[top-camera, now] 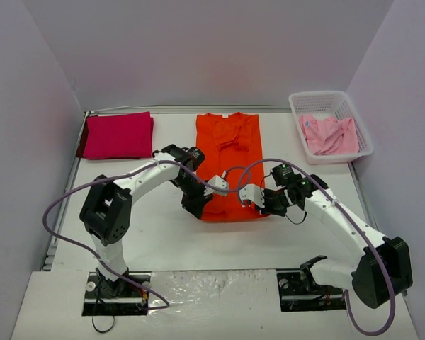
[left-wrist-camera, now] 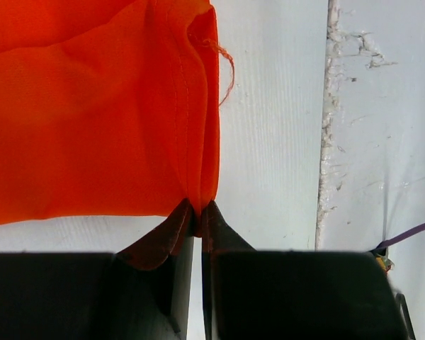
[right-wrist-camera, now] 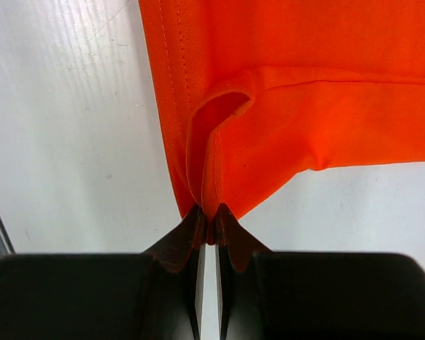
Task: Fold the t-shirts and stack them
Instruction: Grab the bottom of the folded rectangular tshirt with both arms, then fold the folded rectangular tshirt in 1/3 of the way
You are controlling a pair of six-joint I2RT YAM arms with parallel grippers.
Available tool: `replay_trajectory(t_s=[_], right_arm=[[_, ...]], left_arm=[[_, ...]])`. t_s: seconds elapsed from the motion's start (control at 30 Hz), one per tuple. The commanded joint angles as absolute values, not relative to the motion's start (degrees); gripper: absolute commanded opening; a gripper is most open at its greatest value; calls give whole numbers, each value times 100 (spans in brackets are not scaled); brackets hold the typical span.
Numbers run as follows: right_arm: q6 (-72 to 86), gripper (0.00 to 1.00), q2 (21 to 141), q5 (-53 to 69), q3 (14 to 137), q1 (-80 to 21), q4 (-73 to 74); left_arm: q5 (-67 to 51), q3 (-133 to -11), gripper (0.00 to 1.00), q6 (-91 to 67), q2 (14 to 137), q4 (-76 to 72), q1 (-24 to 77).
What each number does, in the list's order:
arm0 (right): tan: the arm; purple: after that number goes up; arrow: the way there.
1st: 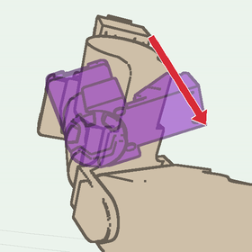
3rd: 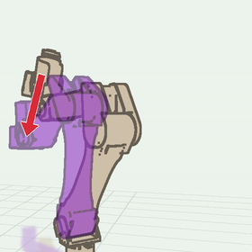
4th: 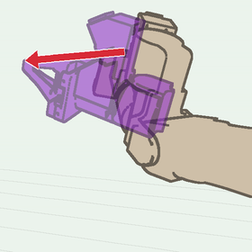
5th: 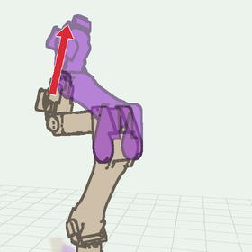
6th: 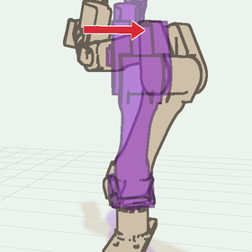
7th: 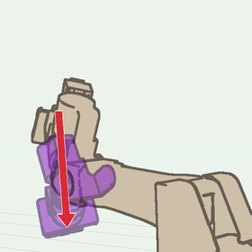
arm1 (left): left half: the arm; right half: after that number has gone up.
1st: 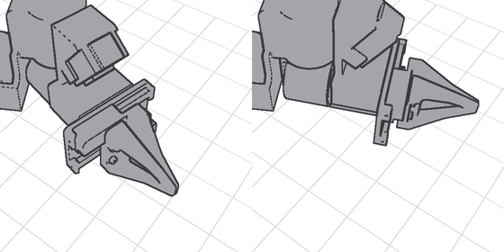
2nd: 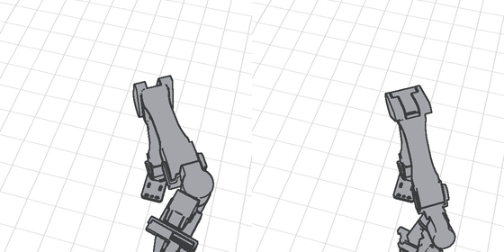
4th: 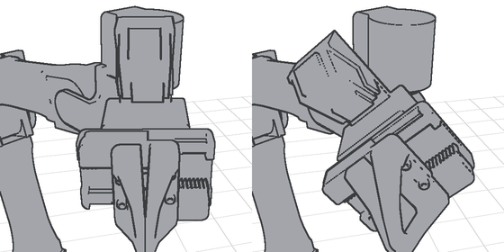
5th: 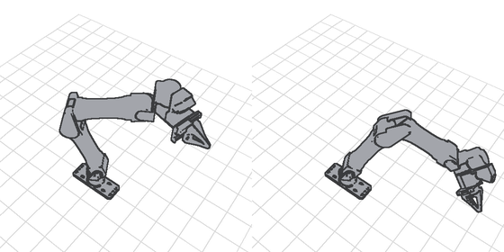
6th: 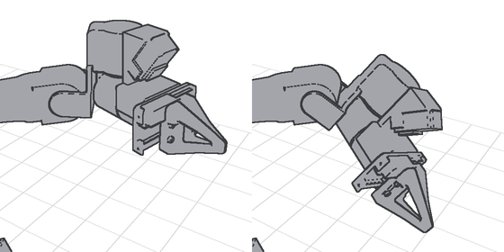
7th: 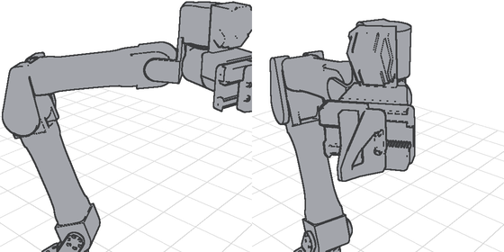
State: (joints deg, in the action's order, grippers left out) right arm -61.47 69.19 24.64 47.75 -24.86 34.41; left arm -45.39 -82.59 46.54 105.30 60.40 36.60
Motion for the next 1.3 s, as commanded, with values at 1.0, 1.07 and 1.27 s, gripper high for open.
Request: replay_trajectory(t_s=[1.0, 1.07, 1.27], right_arm=[[-6205, 0, 7303, 2557, 6468, -2391, 4597], [-6249, 0, 7374, 2584, 6530, -2321, 4527], [-6354, 0, 7760, 2742, 6794, -2004, 4333]], left_arm=[[-3973, -8868, 2, 4236, 9562, 5977, 3331], [-3911, -8938, 2, 4210, 9624, 5942, 3305], [-3779, -9246, 2, 4184, 9791, 5827, 3234]])
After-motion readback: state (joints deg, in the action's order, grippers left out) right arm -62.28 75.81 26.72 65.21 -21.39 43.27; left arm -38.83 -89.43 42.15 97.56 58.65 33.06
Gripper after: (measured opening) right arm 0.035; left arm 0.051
